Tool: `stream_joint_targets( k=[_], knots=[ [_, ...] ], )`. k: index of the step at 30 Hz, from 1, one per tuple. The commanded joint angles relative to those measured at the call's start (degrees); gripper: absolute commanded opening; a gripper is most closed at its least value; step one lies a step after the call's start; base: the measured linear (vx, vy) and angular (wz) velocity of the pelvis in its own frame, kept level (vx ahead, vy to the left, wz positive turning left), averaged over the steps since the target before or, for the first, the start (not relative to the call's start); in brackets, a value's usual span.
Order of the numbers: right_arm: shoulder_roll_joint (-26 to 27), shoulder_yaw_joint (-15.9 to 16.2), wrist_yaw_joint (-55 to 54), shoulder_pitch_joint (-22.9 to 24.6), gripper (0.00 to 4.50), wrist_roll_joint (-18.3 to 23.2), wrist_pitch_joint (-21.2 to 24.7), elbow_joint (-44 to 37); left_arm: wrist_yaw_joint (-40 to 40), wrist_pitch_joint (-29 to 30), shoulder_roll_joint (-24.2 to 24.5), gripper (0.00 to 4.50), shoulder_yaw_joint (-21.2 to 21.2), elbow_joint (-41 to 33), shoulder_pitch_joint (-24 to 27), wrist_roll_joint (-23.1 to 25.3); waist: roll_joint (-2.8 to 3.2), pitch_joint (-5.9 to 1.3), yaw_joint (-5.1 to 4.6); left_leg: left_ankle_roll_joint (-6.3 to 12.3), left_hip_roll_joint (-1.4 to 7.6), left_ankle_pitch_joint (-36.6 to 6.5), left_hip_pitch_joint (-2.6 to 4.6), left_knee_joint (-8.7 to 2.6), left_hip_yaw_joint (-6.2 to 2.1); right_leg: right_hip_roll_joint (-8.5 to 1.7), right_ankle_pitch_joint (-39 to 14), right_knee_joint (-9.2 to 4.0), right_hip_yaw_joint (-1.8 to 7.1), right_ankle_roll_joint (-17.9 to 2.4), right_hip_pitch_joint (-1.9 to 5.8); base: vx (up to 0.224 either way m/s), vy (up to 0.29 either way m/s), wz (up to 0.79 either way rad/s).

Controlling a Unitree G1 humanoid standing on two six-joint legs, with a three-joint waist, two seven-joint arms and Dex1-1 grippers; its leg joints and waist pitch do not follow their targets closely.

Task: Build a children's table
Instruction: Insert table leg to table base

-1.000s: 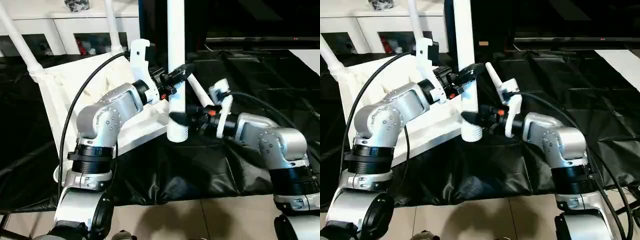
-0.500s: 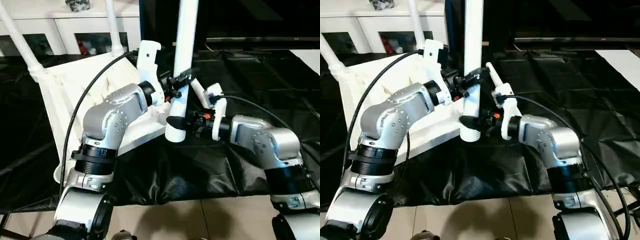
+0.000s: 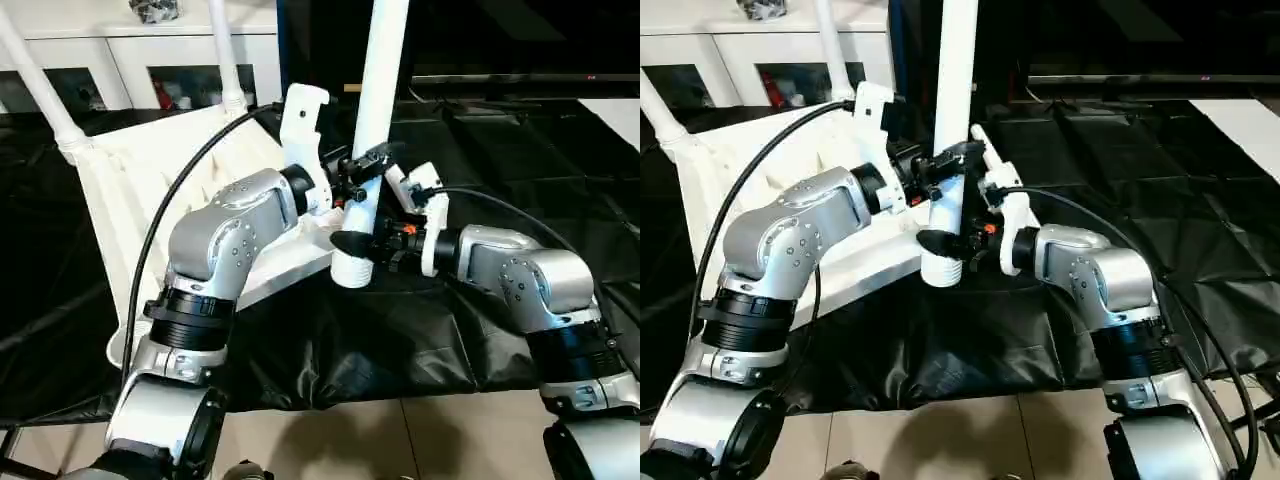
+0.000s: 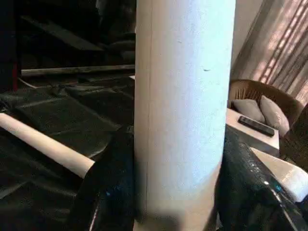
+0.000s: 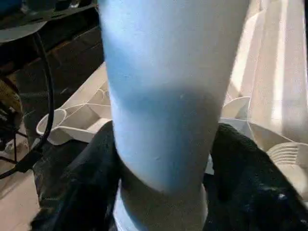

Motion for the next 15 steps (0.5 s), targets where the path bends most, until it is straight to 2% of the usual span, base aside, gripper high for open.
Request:
stream_joint_targets(
  k=[1, 7, 15],
  knots=[
    [-0.3, 0.3, -0.1, -1.1, 2.41, -1.1, -0.7, 0.7, -1.3, 0.1, 0.2, 1.86, -1.1, -1.8, -0.4, 0.2, -0.85, -5.23, -0.06, 2.01, 0.78, -3.8, 0.13, -3.14, -0.01, -2.84, -9.9, -3.83, 3.18, -8.7, 4.07, 0.000, 0.000, 0.00],
    [-0.5, 0.7, 0.4, -1.1, 1.95, -1.1, -0.8, 0.7, -1.7, 0.1, 0.3, 1.86, -1.6, -1.7, -0.3, 0.4, -0.86, -5.29, -0.07, 2.04, 0.80, -3.3, 0.12, -3.09, -0.01, -2.86, -8.8, -3.69, 3.22, -9.1, 4.14, 0.000, 0.000, 0.00],
    [-0.5, 0.7, 0.9, -1.1, 1.89, -1.4, -1.3, 1.1, -2.1, 0.0, 0.3, 1.86, -1.7, -1.6, -0.3, 0.5, -0.88, -5.30, -0.07, 2.11, 0.80, -3.4, 0.13, -3.07, 0.00, -2.86, -8.8, -3.68, 3.23, -9.3, 4.13, 0.000, 0.000, 0.00]
  ],
)
